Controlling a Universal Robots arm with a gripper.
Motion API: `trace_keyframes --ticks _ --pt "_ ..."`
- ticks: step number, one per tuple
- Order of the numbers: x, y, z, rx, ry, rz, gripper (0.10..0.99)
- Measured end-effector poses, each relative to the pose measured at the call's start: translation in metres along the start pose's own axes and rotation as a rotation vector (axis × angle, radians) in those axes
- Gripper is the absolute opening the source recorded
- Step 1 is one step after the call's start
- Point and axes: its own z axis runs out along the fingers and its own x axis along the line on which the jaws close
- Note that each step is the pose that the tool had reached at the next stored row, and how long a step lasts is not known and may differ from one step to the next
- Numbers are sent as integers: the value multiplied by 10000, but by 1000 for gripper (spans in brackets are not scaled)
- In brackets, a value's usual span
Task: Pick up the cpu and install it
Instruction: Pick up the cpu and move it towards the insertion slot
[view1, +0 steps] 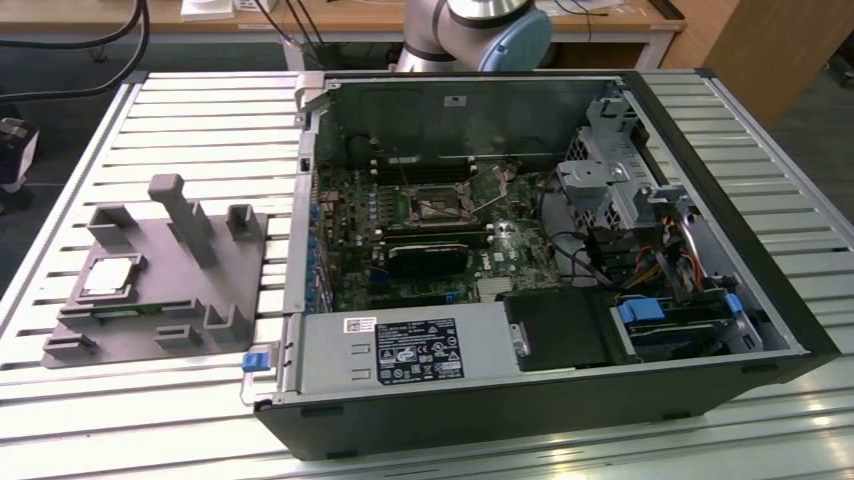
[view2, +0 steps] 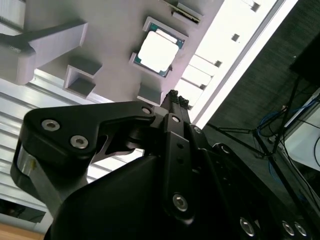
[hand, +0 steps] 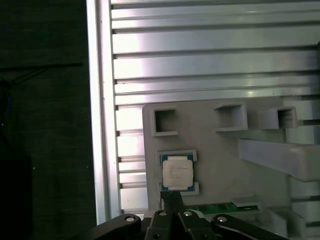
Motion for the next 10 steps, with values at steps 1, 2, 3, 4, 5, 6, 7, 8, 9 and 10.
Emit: trace_keyframes --ticks 1,2,3,4,5,6,7,8,9,10 --pt "0 -1 9 0 0 0 106" --pt "0 -2 17 0 0 1 106" --pt "0 -4 24 0 0 0 106" --pt "0 -5 29 1 1 0 106" --pt "1 -5 35 1 1 0 106" --pt "1 -6 42 1 1 1 106" --pt "1 -7 50 1 1 0 106" --pt "1 -7 58 0 0 0 106" --pt "1 -8 63 0 0 0 114" --pt "1 -8 68 1 1 0 165"
